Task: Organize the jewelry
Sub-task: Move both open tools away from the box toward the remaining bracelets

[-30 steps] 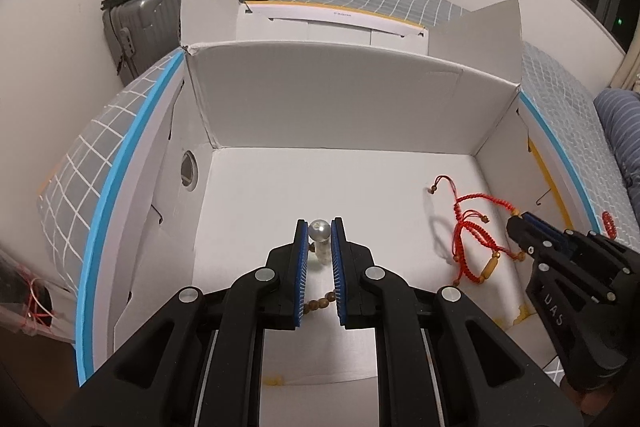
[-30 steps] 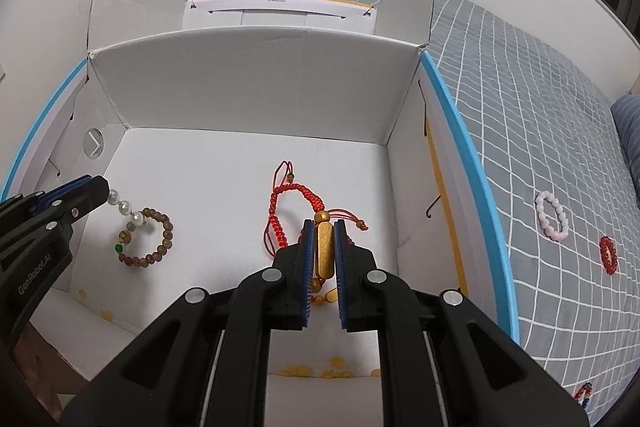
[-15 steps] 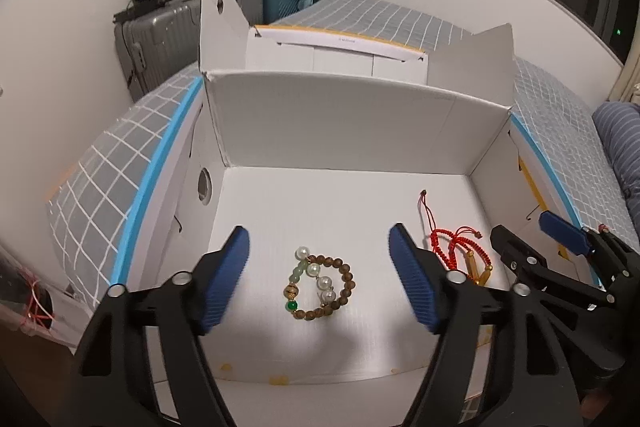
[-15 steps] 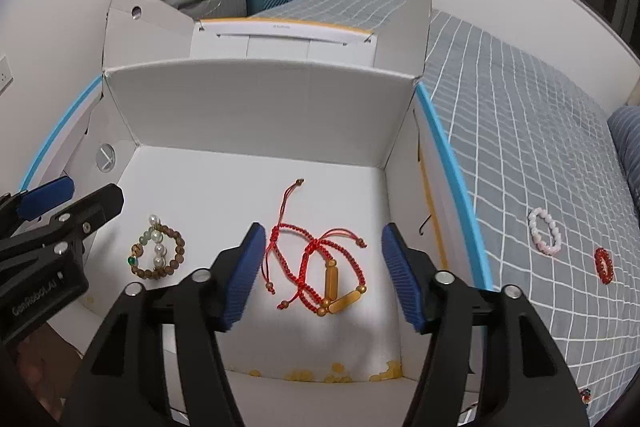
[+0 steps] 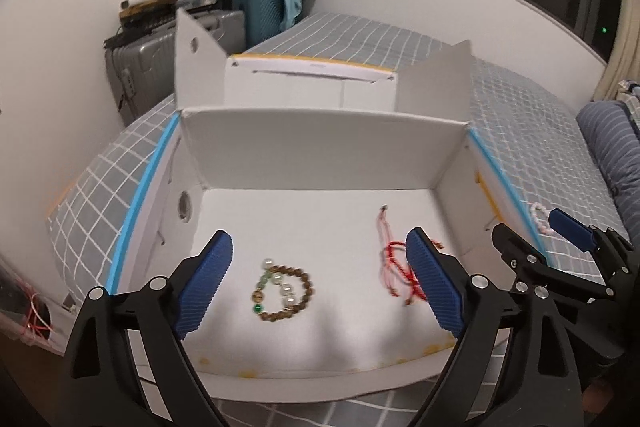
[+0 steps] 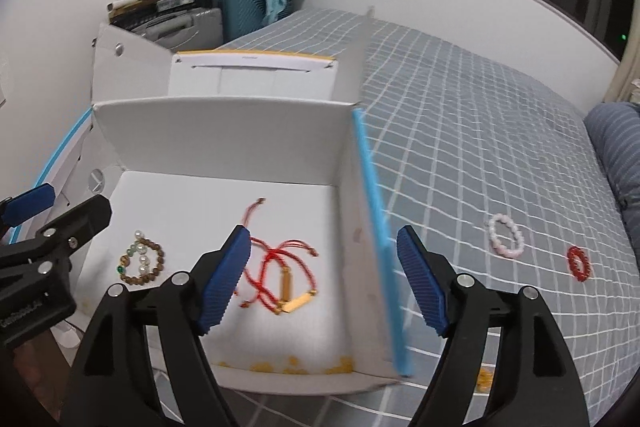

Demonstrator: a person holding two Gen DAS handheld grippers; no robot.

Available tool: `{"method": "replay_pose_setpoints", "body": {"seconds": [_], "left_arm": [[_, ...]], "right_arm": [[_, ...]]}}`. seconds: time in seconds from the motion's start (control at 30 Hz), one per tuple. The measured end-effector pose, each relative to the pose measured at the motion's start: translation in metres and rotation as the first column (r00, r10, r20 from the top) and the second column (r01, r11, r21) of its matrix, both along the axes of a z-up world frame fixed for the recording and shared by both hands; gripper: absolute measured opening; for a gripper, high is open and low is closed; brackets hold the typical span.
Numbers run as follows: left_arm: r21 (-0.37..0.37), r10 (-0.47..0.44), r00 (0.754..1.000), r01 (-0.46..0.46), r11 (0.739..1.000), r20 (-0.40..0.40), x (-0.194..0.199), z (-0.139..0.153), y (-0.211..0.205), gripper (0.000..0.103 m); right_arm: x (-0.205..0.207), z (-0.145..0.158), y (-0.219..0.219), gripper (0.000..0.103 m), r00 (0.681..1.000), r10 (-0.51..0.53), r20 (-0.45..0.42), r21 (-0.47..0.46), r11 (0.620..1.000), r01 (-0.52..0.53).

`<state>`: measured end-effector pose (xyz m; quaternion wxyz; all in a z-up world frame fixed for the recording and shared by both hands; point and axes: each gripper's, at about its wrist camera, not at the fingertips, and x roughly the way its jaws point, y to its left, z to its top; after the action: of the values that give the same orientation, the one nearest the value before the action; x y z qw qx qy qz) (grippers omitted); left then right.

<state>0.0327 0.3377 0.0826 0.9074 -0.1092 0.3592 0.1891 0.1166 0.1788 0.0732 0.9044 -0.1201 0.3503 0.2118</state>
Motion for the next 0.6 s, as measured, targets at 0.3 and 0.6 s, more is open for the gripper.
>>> {"method": "replay_pose_setpoints", "body": {"seconds": [0.3,0.6], "left_arm": [[0.014,-0.097,0.995,0.097,0.995,0.02,0.014,0.01,-0.06,0.094],[0.034,-0.24,0.97,0.239,0.97,0.029,0.028,0.013,-0.143,0.097]], "right_arm": [[0.007,0.015,-0.081,0.087,0.991,-0.128,0.026,0.009,0.992,0.128],[0.001,0.022,-0.19,0.089,0.961,-0.275,0.024,0.005,0.961,0.275]]}}
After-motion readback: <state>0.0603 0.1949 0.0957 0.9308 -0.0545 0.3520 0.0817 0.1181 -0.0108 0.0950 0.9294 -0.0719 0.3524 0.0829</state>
